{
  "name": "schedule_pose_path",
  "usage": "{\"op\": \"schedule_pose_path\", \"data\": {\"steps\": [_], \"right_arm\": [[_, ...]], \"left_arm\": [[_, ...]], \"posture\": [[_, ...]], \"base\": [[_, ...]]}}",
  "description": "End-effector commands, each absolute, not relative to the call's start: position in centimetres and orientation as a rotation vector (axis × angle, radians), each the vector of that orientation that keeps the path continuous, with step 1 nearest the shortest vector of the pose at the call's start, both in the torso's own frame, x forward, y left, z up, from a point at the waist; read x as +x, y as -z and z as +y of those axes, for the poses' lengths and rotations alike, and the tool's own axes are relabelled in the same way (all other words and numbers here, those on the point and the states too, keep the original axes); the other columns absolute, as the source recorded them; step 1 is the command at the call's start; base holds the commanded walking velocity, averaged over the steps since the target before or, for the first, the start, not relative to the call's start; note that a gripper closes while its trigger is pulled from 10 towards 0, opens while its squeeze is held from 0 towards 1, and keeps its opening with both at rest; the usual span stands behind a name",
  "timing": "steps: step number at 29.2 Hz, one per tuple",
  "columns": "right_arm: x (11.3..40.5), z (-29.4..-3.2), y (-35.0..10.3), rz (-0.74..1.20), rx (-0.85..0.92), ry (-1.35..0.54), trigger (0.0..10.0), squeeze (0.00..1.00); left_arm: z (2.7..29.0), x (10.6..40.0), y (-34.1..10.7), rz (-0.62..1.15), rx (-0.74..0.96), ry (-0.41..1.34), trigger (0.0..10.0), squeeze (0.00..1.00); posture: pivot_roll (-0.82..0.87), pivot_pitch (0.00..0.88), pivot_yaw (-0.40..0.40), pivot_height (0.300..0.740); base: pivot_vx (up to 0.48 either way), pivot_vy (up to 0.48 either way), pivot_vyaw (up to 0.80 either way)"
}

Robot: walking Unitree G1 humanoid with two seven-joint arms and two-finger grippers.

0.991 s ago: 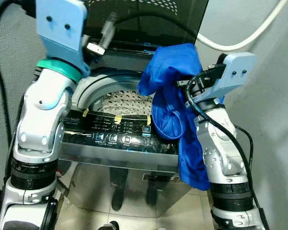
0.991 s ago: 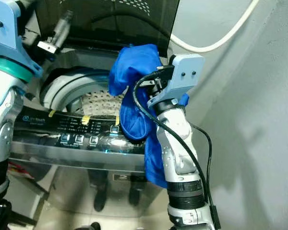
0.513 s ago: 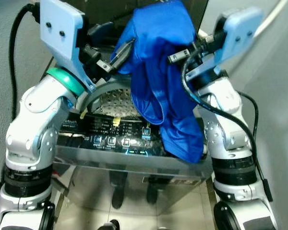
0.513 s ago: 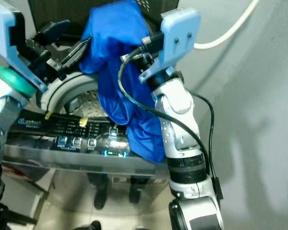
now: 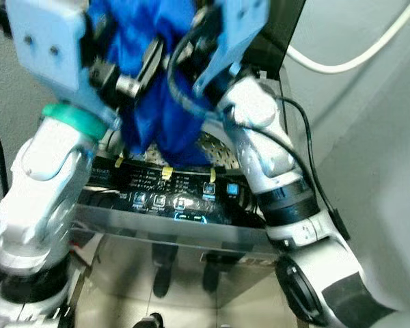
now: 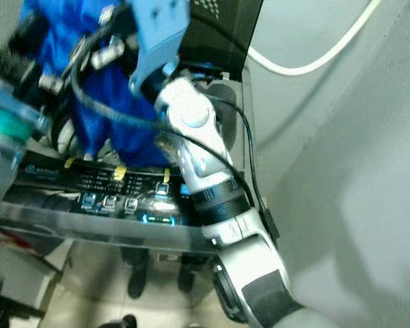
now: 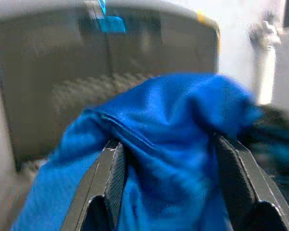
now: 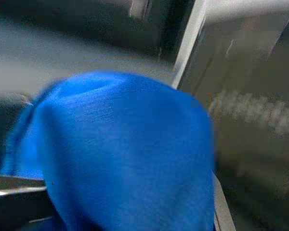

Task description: Clothes washing

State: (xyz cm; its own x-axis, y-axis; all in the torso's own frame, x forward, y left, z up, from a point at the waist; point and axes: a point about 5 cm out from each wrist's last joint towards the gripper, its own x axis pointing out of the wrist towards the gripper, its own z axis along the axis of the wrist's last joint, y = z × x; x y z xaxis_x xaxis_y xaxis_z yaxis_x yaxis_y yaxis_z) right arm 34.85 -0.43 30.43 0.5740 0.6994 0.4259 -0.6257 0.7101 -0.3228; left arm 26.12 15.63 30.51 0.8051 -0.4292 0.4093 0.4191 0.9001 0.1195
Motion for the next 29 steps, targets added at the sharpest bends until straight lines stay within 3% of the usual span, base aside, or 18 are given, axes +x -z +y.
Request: {"op": "schedule_pose_path", "data": {"steps": [1,5,13,14,18,19,22,23,29], "right_arm": [[34.9,-0.5,-29.8,-0.553,-0.182,-0.791,10.0,0.00],[35.8,-0.9,-29.4,-0.536,-0.168,-0.759,10.0,0.00],[36.2,-0.9,-29.4,-0.543,-0.162,-0.751,10.0,0.01],[36.3,-0.9,-29.5,-0.541,-0.154,-0.756,10.0,1.00],[36.3,-0.9,-29.5,-0.536,-0.143,-0.764,10.0,1.00],[35.9,-1.0,-29.4,-0.535,-0.150,-0.816,10.0,0.00],[35.5,-1.5,-29.4,-0.542,-0.165,-0.867,10.0,0.00],[34.7,-3.3,-29.2,-0.543,-0.182,-0.955,10.0,0.00],[32.4,-6.1,-29.0,-0.539,-0.087,-1.100,10.0,0.00]], "left_arm": [[16.2,24.8,-30.0,-0.381,-0.039,0.501,10.0,0.00],[17.1,22.3,-28.3,-0.275,-0.150,0.544,10.0,0.00],[16.9,20.9,-27.8,-0.222,-0.108,0.590,10.0,0.00],[17.1,20.8,-27.7,-0.201,-0.070,0.566,10.0,0.00],[17.4,21.0,-27.6,-0.183,-0.050,0.532,10.0,0.00],[17.5,21.1,-27.5,-0.164,-0.045,0.509,10.0,0.00],[17.4,21.2,-27.4,-0.152,-0.043,0.499,10.0,0.00],[17.2,21.2,-27.4,-0.140,-0.074,0.507,10.0,0.00],[17.1,21.2,-27.0,-0.115,-0.094,0.516,10.0,0.00]], "posture": [[0.07,0.065,-0.031,0.740],[0.10,0.088,-0.037,0.740],[0.11,0.095,-0.034,0.740],[0.12,0.099,-0.033,0.740],[0.11,0.101,-0.031,0.740],[0.11,0.104,-0.027,0.740],[0.11,0.107,-0.024,0.740],[0.11,0.108,-0.015,0.740],[0.10,0.108,-0.004,0.740]], "base": [[0.000,0.000,0.00],[0.000,0.000,0.00],[0.000,0.000,0.00],[0.000,0.000,0.00],[0.000,0.000,0.00],[0.000,0.000,0.00],[0.000,0.000,0.00],[0.000,0.000,0.00],[0.000,0.000,0.00]]}}
